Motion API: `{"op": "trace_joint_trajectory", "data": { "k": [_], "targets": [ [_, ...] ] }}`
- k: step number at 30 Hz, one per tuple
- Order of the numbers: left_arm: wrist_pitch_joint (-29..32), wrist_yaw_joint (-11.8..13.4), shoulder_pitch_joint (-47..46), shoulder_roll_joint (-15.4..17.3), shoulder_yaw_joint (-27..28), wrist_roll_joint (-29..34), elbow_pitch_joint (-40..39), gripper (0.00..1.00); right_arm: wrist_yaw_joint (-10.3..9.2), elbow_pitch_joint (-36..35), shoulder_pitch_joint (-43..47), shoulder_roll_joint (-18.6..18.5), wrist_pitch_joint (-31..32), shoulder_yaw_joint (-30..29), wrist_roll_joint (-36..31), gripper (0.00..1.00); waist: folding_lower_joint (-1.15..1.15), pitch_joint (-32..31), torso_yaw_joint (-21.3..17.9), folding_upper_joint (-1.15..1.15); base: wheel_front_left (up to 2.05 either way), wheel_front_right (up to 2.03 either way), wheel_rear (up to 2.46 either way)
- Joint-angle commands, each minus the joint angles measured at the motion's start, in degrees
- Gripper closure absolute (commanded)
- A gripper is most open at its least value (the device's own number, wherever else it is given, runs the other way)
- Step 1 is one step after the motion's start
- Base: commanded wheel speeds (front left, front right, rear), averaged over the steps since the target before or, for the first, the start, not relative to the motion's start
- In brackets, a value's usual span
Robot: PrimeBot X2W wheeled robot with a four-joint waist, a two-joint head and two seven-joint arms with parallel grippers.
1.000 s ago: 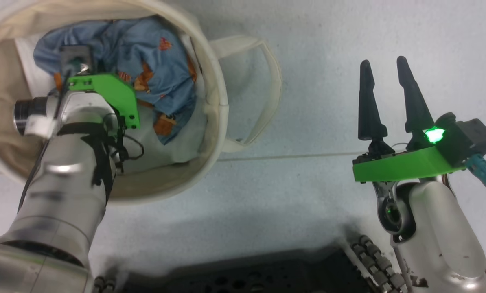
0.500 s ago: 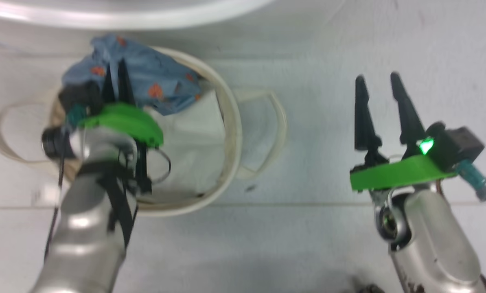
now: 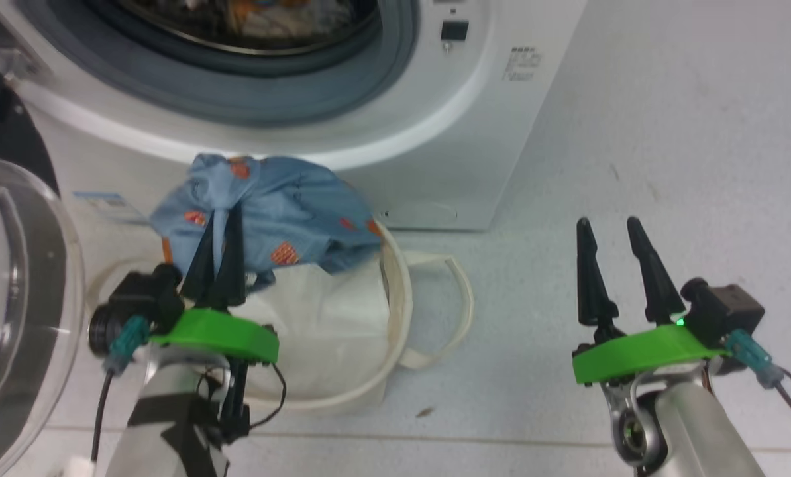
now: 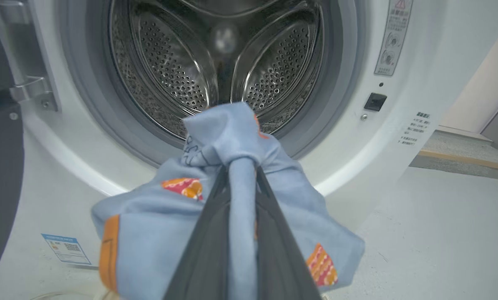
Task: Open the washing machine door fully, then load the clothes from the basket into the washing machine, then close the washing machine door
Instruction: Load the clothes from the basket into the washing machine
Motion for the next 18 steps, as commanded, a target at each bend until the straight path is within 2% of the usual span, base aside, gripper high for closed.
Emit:
{"op": "trace_joint_trajectory", "data": {
  "k": [1, 6, 13, 18],
  "targets": [
    [-0.67, -0.19, 0.1, 1.09, 2.16, -0.35, -2.6, 1.0, 0.43, -1.45, 0.65, 0.8, -0.7, 0.98, 0.32, 0.0, 0.0, -3.1, 0.5, 0.0, 0.0, 0.0, 0.0],
    [-0.67, -3.65, 3.72, 1.08, 2.06, -3.11, -7.57, 1.0, 0.43, -0.85, 1.7, 0.98, -0.7, -2.36, 0.52, 0.0, 0.0, -4.51, 0.58, 0.0, 0.0, 0.0, 0.0],
    [-0.67, -3.83, 5.58, 1.07, 1.9, -4.66, -10.05, 1.0, 0.43, -0.51, 1.68, 1.01, -0.7, -3.06, 2.78, 0.0, 0.0, -4.09, 0.34, 0.0, 0.0, 0.0, 0.0],
    [-0.67, -4.05, 3.38, 1.07, 2.2, -4.2, -9.55, 1.0, 0.43, -0.51, 0.74, 1.02, -0.7, -2.14, 3.04, 0.0, 0.0, -2.21, -0.32, 0.0, 0.0, 0.0, 0.0]
  ]
}}
